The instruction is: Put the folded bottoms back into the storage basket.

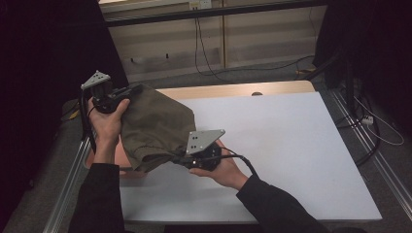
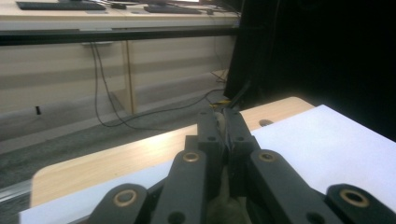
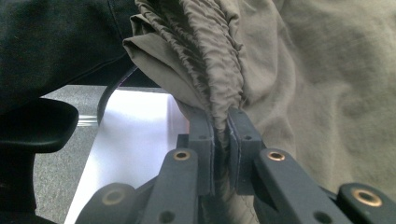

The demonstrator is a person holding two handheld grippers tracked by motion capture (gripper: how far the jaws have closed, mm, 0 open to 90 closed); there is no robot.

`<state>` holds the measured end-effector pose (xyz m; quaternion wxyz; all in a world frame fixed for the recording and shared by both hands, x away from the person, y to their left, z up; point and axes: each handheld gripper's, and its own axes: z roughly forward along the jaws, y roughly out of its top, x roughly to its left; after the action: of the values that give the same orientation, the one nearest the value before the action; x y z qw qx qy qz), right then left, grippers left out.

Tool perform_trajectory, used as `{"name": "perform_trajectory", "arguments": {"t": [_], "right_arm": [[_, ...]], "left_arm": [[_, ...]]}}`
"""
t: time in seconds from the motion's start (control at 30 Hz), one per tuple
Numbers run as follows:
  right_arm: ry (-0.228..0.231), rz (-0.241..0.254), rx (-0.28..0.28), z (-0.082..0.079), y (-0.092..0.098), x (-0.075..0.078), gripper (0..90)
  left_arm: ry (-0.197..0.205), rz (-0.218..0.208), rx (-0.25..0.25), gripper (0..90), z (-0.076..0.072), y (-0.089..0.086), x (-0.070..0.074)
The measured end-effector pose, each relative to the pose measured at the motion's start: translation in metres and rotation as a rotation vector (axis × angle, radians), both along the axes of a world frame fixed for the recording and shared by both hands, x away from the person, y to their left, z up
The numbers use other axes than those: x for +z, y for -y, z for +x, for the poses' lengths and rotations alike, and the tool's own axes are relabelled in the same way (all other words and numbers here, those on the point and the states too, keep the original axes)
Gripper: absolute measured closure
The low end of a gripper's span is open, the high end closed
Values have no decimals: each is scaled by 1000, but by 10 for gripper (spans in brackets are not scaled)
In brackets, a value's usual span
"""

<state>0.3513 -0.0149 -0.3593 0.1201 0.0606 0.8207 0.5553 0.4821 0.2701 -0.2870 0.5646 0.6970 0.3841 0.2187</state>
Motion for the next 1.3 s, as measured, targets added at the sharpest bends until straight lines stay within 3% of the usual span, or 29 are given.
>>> {"name": "perform_trajectory", "arguments": {"t": [0.37,0.5,0.6,0.9,1.1,1.3], "right_arm": [[-17,8,19,9,-18,3,819],[-18,15,28,11,-23,5,819],[-17,11,31,13,-28,8,819],[-34,39,30,17,-45,12,819],[-8,9,37,17,-59,22,819],[-12,16,45,23,-67,26,819]], "left_arm": [[12,4,34,878,0,-18,8],[9,-13,51,878,0,-24,8],[18,3,54,878,-1,-26,12],[11,-27,83,878,0,-44,21],[29,-12,107,879,-1,-56,27],[41,-15,128,879,-4,-68,31]]}}
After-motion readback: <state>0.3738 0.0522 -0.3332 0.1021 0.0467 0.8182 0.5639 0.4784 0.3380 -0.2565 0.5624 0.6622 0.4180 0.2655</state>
